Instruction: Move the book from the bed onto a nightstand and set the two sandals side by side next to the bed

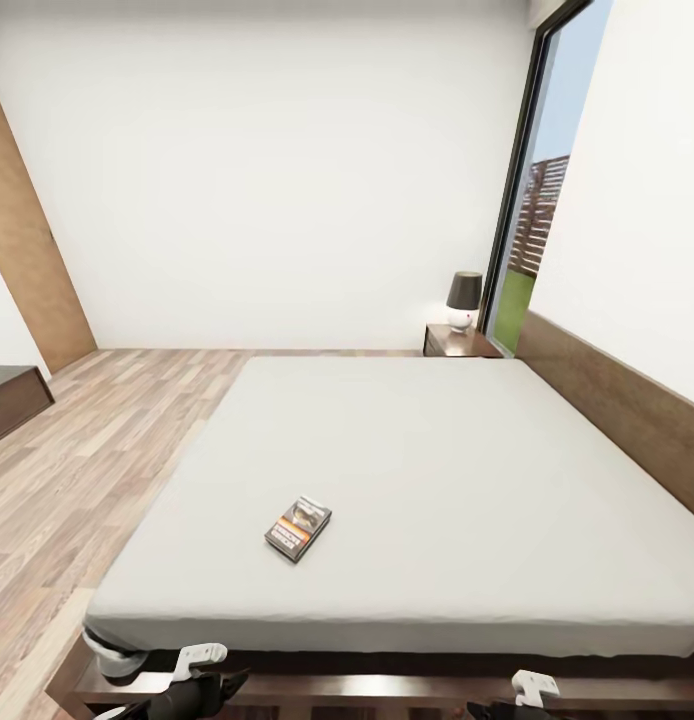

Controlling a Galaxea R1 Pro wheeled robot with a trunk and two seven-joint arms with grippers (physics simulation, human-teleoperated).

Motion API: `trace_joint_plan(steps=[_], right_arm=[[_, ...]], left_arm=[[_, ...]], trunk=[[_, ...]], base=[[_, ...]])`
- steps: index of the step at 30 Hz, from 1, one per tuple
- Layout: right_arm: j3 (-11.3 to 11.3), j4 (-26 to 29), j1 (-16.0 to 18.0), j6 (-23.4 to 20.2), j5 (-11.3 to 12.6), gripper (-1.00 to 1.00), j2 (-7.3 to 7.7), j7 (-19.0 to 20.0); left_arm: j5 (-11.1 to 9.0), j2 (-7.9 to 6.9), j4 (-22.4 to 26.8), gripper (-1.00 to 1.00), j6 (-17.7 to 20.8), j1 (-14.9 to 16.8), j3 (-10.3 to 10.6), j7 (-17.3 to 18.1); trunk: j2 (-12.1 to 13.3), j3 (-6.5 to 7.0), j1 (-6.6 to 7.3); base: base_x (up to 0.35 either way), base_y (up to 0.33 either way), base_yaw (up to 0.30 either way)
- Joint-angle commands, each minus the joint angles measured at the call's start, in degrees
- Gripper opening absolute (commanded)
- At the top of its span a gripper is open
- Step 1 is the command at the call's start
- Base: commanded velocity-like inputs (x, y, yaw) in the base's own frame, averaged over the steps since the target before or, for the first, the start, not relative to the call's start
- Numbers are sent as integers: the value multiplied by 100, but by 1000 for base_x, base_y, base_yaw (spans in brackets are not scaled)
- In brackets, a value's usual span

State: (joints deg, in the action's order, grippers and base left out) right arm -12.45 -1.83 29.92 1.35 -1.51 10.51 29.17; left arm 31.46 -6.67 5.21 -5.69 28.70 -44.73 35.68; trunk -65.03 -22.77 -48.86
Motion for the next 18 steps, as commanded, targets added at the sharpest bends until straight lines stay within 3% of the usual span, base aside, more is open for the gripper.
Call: trace_joint_plan(steps=[1,18], right_arm=[[-38,-19,9,14,-16,100,3,18],[-38,-19,8,14,-9,100,3,18]], left_arm=[[62,-1,-3,100,-38,4,-36,9],[62,-1,-3,100,-38,4,-36,9]], trunk=[[37,12,23],[719,317,396]], base=[[0,0,0],[0,0,0]])
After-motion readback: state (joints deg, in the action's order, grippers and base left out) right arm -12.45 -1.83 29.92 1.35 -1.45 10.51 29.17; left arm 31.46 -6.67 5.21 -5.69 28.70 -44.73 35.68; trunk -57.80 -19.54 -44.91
